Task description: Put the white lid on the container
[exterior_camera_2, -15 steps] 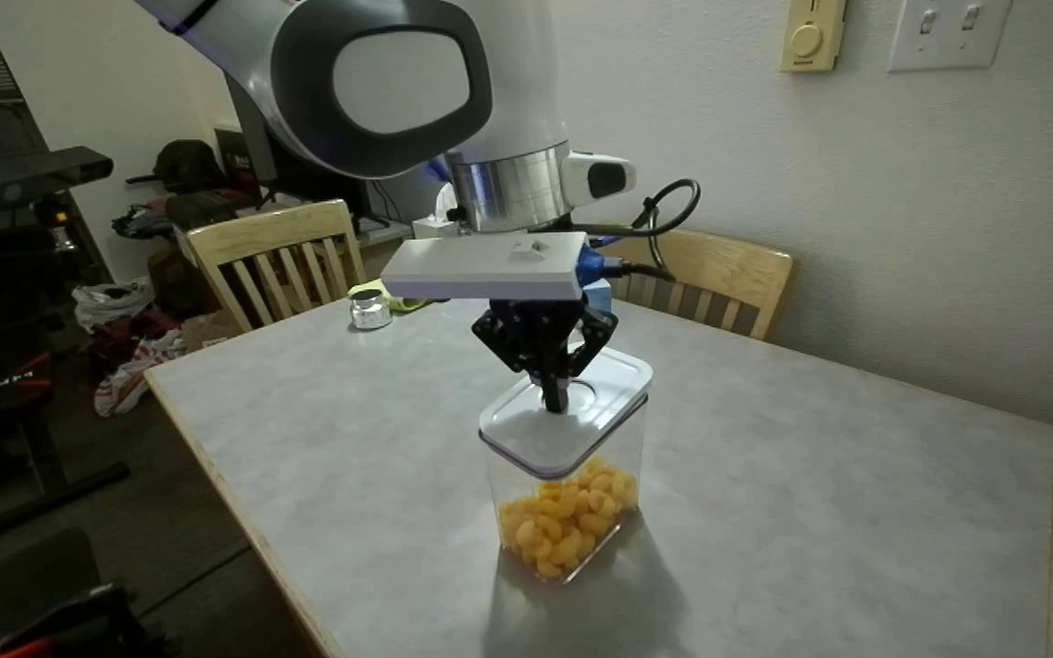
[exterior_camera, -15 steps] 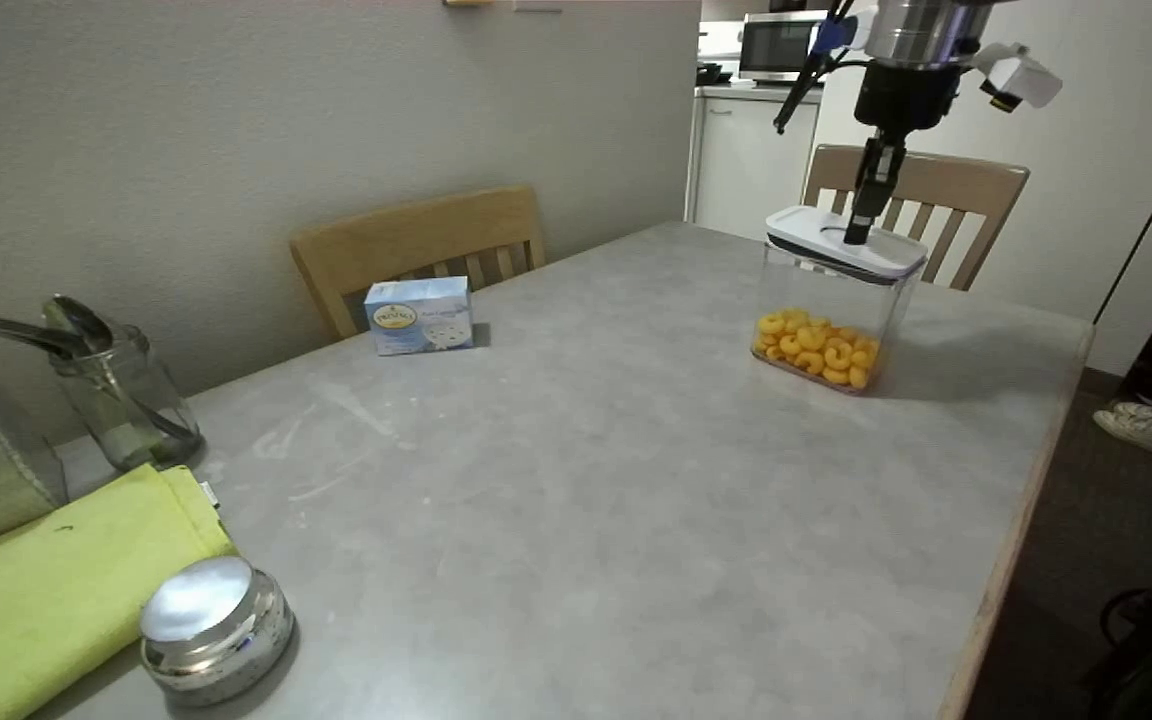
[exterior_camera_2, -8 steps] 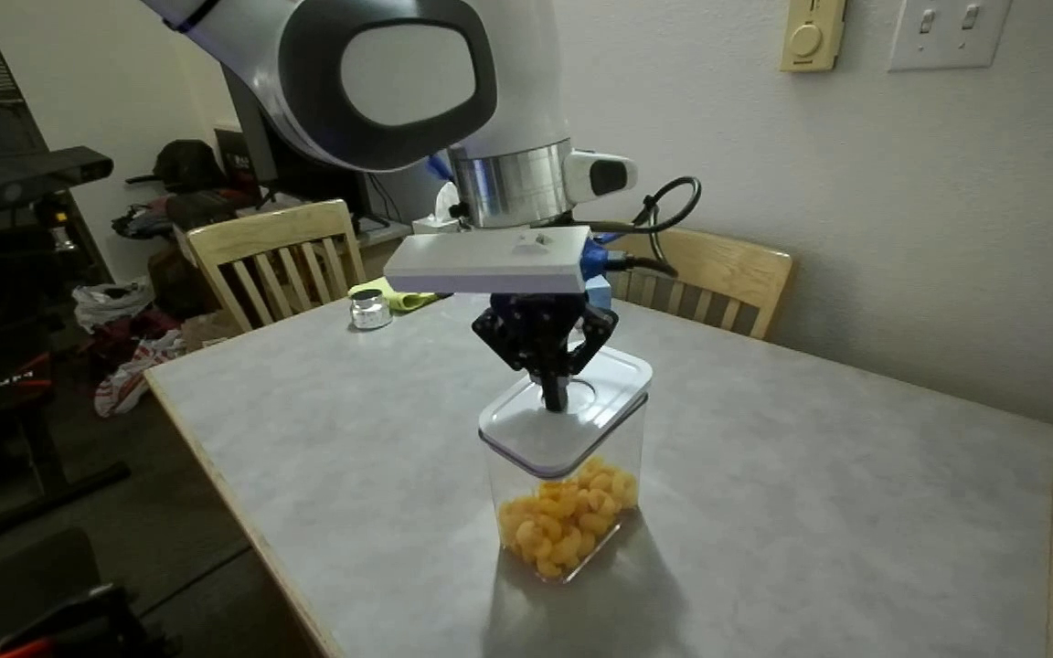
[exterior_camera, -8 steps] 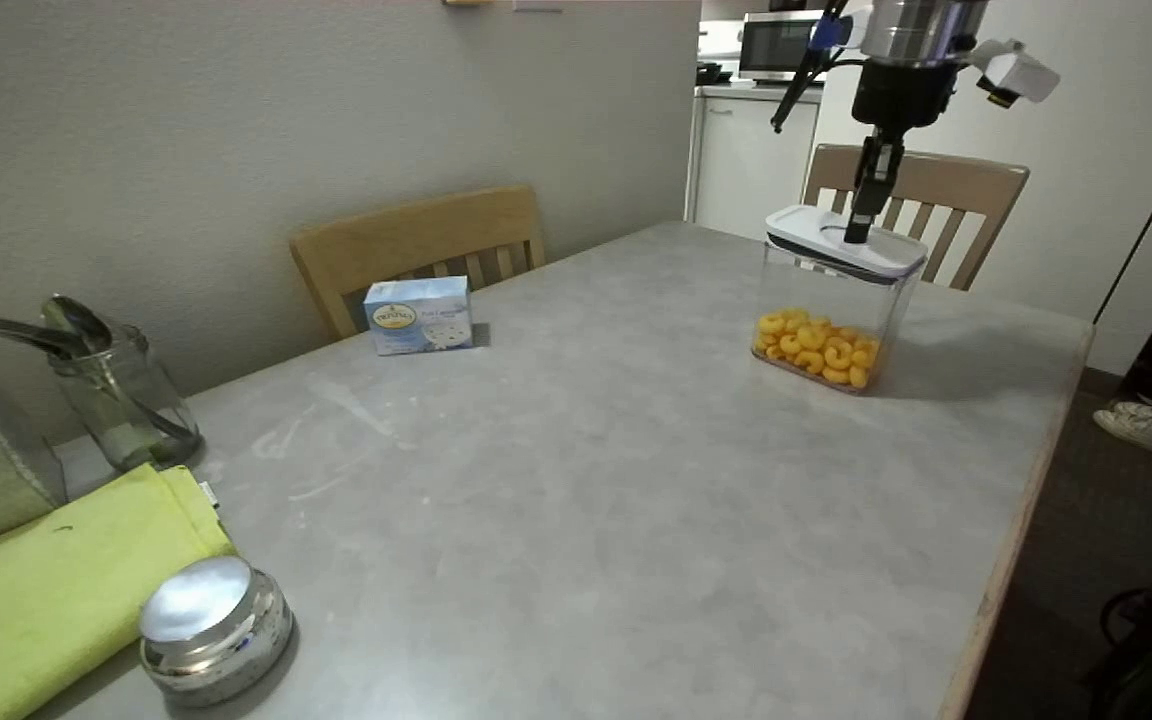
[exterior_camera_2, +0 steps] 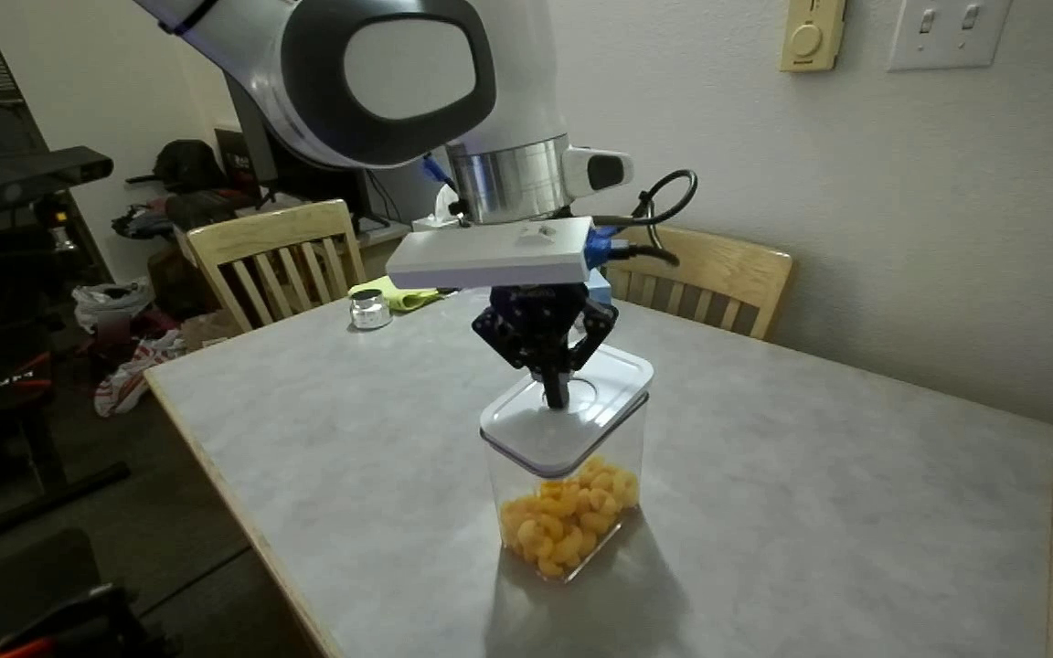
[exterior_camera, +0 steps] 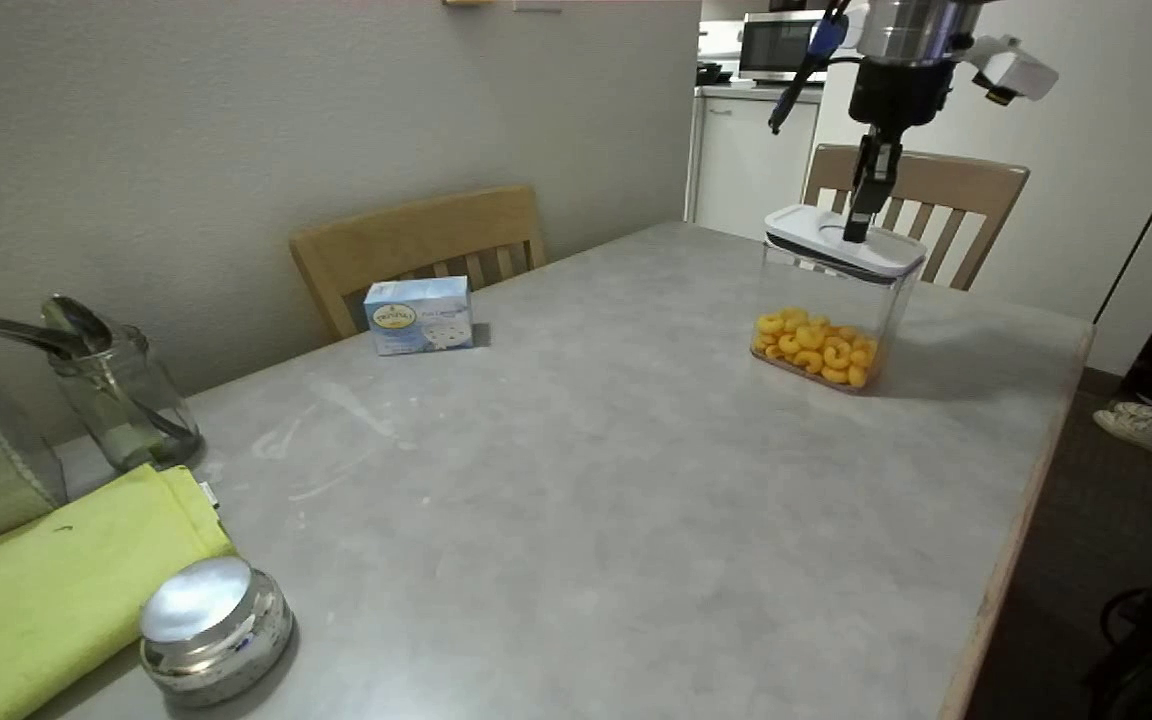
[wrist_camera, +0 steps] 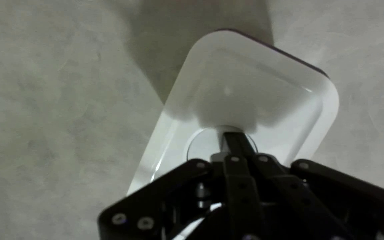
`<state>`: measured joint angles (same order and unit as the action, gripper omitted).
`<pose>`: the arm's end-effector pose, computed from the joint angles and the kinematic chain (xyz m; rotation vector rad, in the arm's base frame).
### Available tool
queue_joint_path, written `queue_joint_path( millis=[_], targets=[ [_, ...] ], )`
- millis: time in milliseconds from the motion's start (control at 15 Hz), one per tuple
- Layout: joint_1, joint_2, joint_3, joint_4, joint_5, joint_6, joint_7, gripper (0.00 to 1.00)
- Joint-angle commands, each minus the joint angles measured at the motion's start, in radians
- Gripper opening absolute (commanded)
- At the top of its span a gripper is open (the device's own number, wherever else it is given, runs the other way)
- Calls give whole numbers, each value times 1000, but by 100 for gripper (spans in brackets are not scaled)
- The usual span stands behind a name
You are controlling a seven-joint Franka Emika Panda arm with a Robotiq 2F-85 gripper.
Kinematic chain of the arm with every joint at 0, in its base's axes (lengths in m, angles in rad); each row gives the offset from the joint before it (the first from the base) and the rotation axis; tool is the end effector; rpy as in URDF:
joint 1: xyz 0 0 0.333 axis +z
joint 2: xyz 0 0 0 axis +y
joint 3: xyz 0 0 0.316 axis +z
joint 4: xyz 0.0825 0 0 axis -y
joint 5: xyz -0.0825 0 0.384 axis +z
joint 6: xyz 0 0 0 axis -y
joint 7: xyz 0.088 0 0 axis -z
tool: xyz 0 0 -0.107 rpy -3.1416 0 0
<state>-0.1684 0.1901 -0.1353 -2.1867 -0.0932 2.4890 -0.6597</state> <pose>0.5401 -0.1679 0.3122 2.9421 0.6436 0.0909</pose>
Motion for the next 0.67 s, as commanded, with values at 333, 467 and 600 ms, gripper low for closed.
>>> queue_joint_path(
  millis=[333, 467, 600],
  targets=[
    [-7, -18, 8, 29, -38, -20, 2, 13],
    [-7, -17, 8, 41, -42, -20, 1, 10],
    [-7, -14, 9, 53, -43, -20, 1, 8]
  ],
)
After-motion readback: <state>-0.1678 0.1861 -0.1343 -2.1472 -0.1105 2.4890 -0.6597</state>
